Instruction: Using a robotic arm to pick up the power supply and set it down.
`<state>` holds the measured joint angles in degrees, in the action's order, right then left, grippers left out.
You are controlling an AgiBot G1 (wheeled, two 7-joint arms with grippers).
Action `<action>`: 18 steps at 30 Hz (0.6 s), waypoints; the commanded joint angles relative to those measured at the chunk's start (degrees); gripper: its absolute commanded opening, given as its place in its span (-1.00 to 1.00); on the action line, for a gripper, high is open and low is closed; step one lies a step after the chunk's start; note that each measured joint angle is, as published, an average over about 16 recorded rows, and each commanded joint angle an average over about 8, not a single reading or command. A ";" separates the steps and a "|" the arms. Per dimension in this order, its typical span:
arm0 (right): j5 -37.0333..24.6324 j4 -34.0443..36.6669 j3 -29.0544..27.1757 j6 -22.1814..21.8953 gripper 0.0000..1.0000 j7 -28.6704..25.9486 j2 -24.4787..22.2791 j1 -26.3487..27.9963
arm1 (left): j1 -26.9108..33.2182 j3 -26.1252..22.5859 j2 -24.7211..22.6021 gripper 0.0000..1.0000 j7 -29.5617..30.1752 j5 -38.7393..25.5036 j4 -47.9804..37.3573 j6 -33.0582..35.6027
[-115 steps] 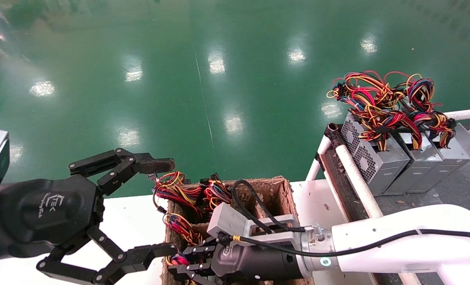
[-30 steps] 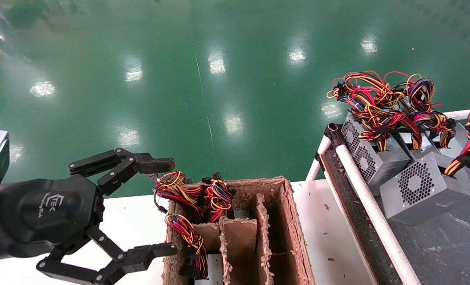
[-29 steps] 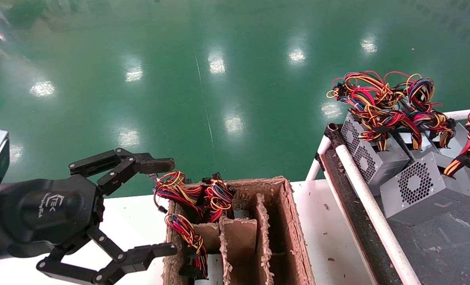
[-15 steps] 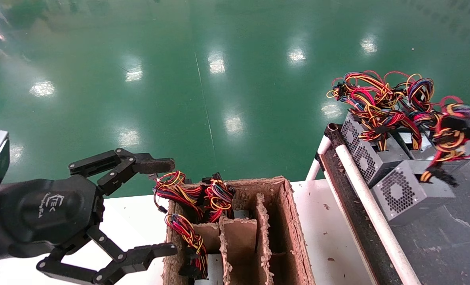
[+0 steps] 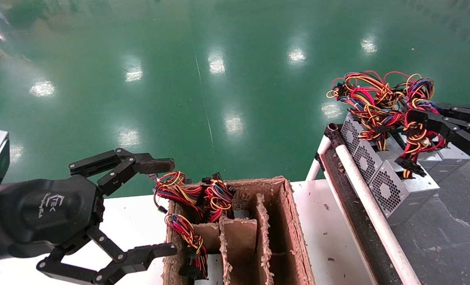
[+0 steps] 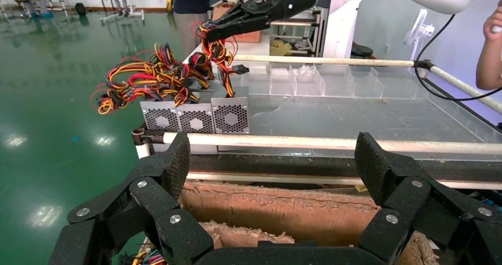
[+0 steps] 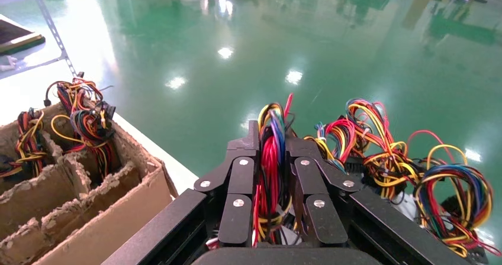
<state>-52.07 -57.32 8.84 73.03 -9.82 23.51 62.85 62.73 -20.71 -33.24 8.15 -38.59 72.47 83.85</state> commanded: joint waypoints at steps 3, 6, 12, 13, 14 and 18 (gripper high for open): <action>-1.10 0.81 1.03 0.71 1.00 -0.68 0.69 1.98 | 0.00 0.00 0.00 1.00 0.00 0.00 0.00 0.00; -1.62 1.41 1.51 1.35 1.00 -0.83 0.99 2.98 | 0.00 0.00 0.00 1.00 0.00 0.00 0.00 0.00; -1.83 2.75 2.01 2.53 1.00 -1.04 1.59 4.57 | 0.00 -0.01 0.00 1.00 0.00 0.01 0.00 0.00; -1.84 2.94 2.09 2.67 1.00 -1.07 1.70 4.77 | 0.00 -0.01 0.00 1.00 -0.01 0.01 0.00 -0.01; -1.85 3.08 2.17 2.78 1.00 -1.09 1.79 4.94 | 0.00 -0.01 0.00 1.00 -0.01 0.01 -0.01 -0.01; -1.74 2.96 2.52 3.16 1.00 -1.11 2.20 5.21 | -0.01 0.00 0.00 1.00 -0.01 0.02 -0.02 -0.01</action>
<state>-53.55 -54.81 11.33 76.26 -10.91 25.78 67.77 62.73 -20.71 -33.23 8.14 -38.57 72.45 83.84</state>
